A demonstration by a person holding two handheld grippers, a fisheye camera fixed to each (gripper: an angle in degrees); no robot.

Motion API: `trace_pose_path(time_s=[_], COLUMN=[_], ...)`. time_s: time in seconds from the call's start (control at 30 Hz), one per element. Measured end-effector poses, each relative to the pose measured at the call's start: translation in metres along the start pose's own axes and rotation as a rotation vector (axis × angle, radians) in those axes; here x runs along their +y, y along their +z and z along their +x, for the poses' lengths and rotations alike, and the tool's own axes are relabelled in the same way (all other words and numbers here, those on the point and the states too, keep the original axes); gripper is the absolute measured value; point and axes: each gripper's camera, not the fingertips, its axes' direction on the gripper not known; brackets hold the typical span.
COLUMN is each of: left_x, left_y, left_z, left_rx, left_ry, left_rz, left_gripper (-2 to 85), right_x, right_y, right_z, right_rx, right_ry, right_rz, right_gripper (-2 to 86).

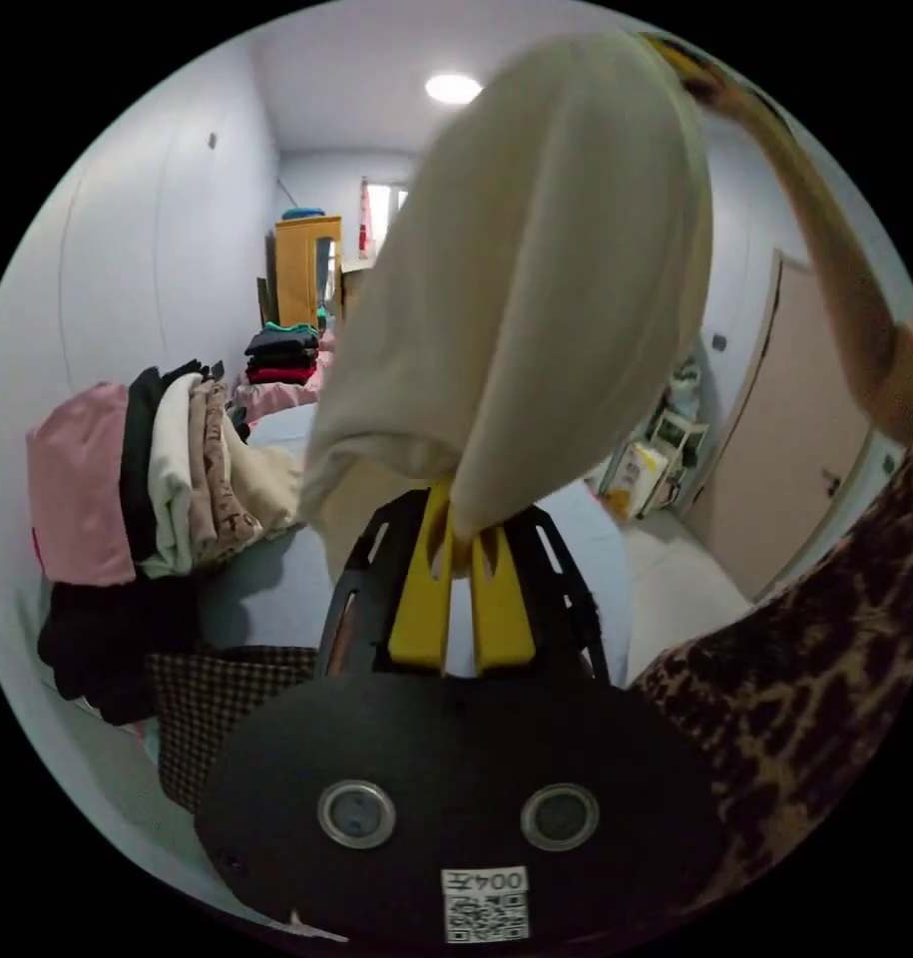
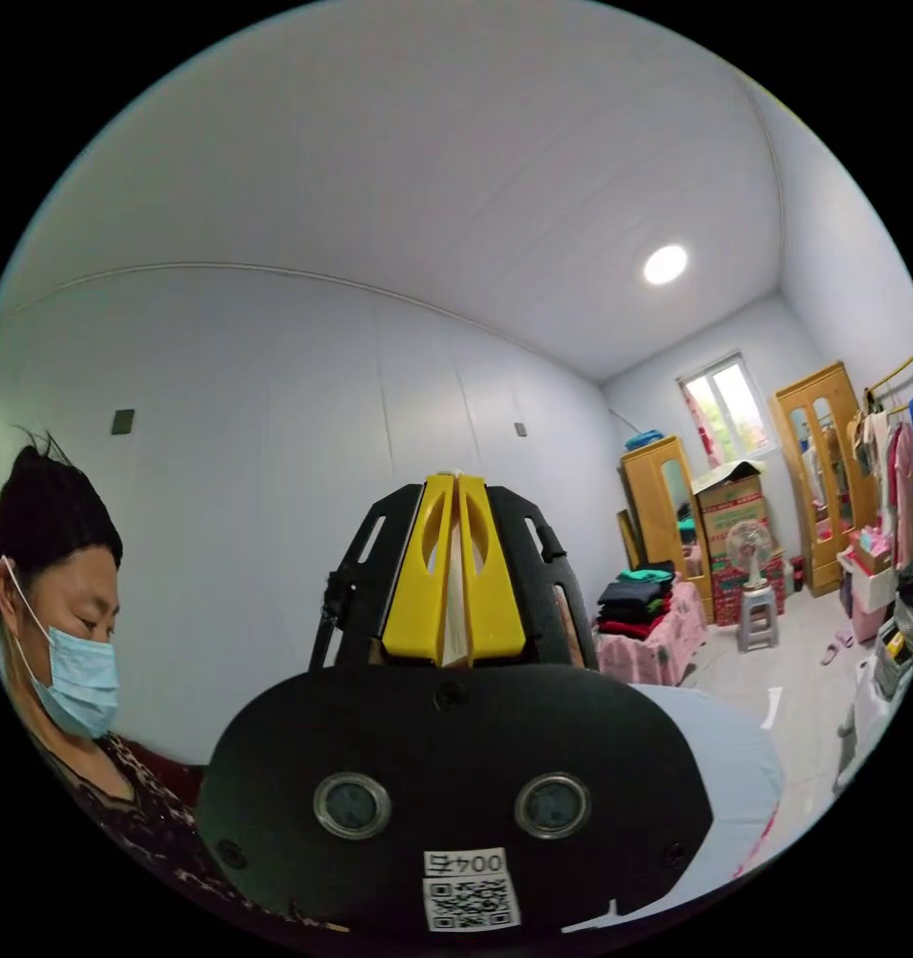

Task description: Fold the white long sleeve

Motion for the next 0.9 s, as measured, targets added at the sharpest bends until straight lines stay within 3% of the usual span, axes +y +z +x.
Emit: trace_pose_path(time_s=[0.17,0.33,0.5,0.67,0.9], left_x=[-0.024,-0.06,-0.099,-0.128,-0.149], left_y=[-0.114,-0.225,-0.276,-0.272,-0.144], left_z=[-0.058,-0.069,-0.041,-0.04,-0.101], left_rx=[-0.034,0.005,-0.057,-0.096,-0.152], left_ry=[-0.11,-0.095,0.046,0.081,-0.016], left_rz=[0.222,0.478,0.525,0.514,0.321], left_gripper=[0.1,0.0,0.0,0.0,0.4], right_x=[0.008,0.027,0.034,0.05,0.108], right_y=[-0.044,-0.09,-0.112,-0.091,0.019], right_z=[0.031,0.058,0.064,0.087,0.185], right_rx=[0.14,0.089,0.08,0.129,0.258], right_ry=[-0.06,-0.023,-0.054,-0.034,0.099], right_rz=[-0.011,0.027,0.116,0.127,-0.058], right_gripper=[-0.8,-0.8,-0.8,-0.8,-0.6])
